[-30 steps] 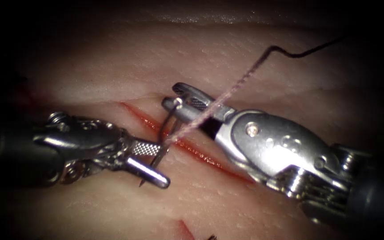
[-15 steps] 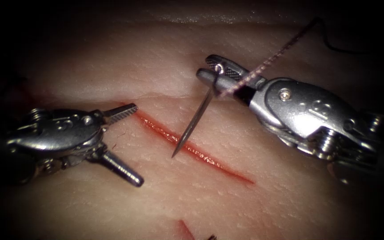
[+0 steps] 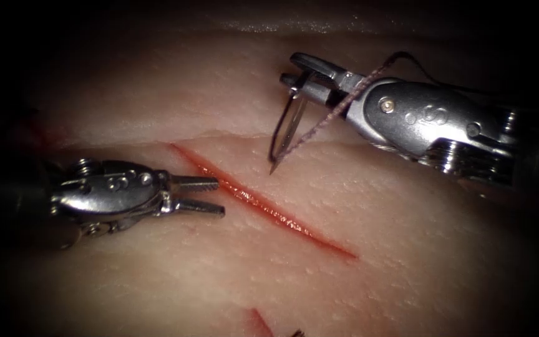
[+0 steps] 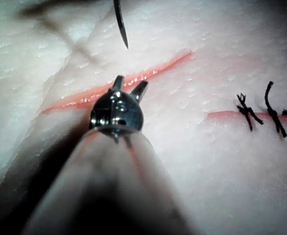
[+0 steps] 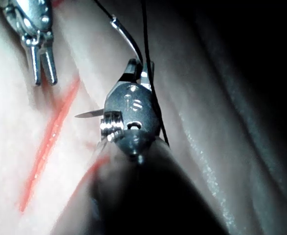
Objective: Wound Closure
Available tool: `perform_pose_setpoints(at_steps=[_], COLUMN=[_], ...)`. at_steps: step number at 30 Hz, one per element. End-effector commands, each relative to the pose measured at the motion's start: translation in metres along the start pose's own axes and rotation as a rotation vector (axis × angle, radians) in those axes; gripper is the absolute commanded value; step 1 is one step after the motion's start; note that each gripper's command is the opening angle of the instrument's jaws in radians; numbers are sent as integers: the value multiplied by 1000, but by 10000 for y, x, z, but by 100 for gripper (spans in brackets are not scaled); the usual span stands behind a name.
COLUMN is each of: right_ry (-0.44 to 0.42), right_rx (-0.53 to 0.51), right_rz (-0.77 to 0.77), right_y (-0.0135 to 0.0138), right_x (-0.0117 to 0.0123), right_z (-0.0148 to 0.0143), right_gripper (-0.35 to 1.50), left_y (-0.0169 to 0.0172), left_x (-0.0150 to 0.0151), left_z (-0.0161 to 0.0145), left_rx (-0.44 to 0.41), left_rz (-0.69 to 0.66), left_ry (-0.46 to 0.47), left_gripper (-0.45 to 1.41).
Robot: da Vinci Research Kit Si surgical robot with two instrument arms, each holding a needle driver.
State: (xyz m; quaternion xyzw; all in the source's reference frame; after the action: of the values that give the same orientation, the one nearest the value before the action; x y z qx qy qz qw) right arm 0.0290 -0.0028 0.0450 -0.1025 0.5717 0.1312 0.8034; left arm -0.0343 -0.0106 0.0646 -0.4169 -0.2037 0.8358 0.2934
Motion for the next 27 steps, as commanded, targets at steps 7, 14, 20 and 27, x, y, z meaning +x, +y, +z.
perform_pose_setpoints(at_steps=[7,14,20,27], right_ry=[31,22,11,8], right_rx=[24,27,28,29], right_rz=[-132,-232,-257,-278], right_y=[-5,-16,-27,-37], right_x=[-10,-19,-36,-50], right_z=[30,39,46,49], right_gripper=[-35,-35,-35,-35], left_y=[-6,-13,-19,-24], left_x=[-5,-11,-25,-31], left_z=[23,40,46,43], left_rx=[11,23,13,11], left_rz=[11,20,14,5], left_ry=[-65,-100,-126,-136], left_gripper=[5,-1,-1,-1])
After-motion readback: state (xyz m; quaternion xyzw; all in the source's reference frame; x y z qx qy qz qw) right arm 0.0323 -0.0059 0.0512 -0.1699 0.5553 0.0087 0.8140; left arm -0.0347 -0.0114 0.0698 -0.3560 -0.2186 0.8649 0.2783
